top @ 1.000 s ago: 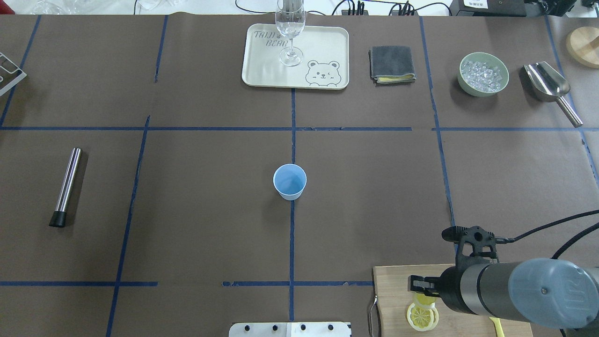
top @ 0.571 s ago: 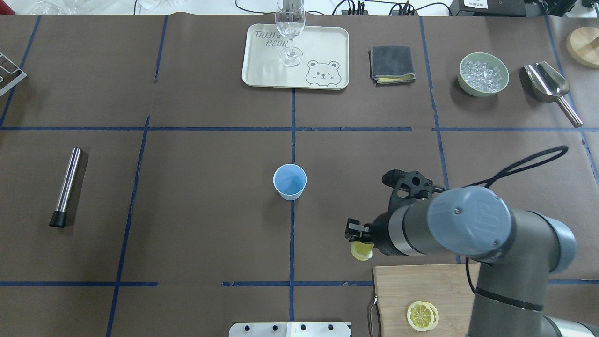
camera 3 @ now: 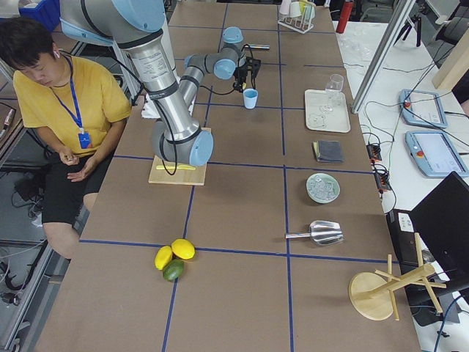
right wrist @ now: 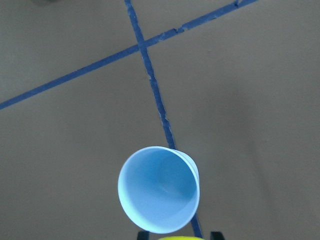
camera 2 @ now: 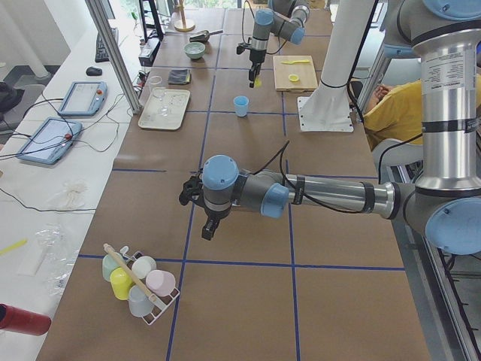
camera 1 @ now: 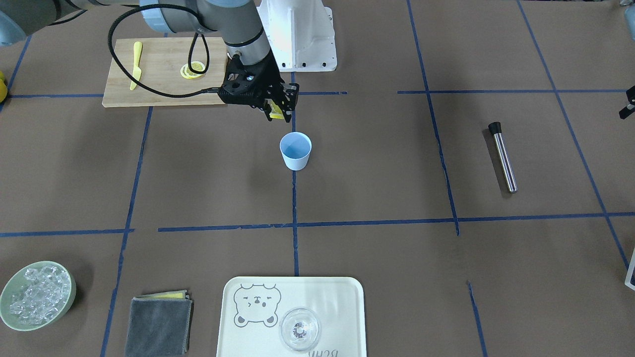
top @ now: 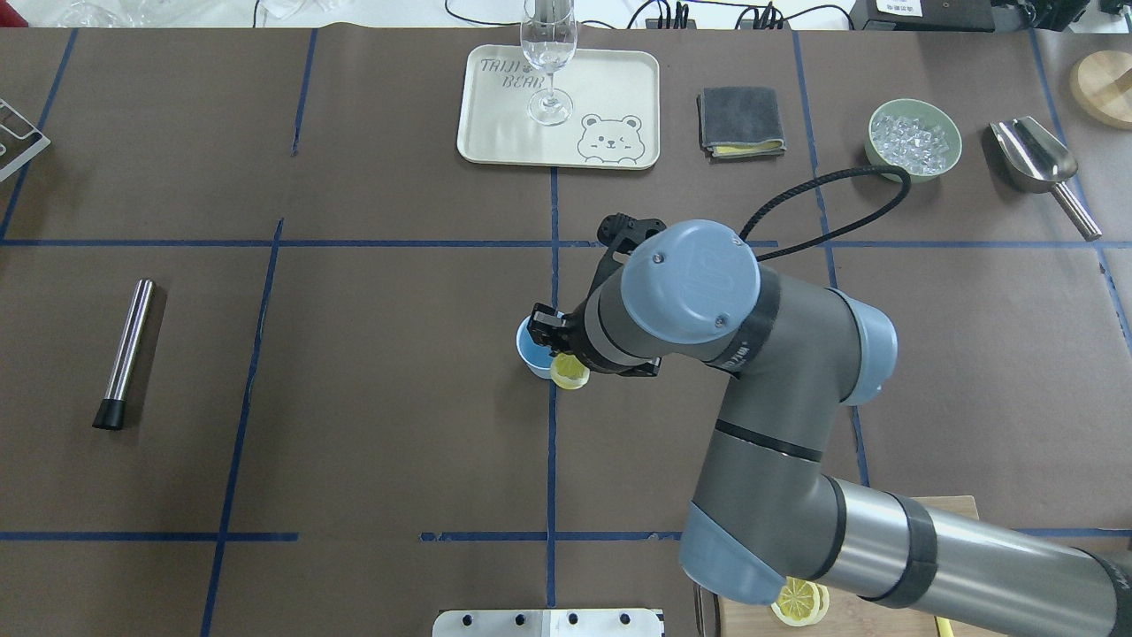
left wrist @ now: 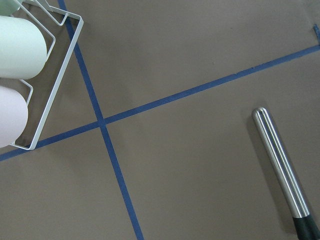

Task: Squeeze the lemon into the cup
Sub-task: 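Lift the lemon slice and carry it over the blue cup, then lower the lemon slice into the blue cup and open the right gripper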

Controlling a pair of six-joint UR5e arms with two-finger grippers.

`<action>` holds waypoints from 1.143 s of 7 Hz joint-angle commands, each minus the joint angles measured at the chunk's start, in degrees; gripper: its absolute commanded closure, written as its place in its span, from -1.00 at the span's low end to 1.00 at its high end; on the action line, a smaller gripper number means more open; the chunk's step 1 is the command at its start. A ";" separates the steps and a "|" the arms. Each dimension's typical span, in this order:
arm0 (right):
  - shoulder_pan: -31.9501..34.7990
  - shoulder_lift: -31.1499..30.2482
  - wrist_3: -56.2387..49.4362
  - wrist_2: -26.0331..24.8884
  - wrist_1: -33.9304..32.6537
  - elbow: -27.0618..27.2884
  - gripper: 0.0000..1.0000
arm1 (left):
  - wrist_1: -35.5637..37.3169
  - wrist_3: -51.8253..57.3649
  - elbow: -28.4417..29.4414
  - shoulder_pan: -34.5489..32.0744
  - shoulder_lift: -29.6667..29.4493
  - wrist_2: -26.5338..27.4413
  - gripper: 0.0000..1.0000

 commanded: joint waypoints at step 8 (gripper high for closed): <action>0.49 2.72 0.27 0.09 0.20 -6.40 -0.03 | -5.62 -0.61 -0.98 -0.19 2.94 -0.03 -1.00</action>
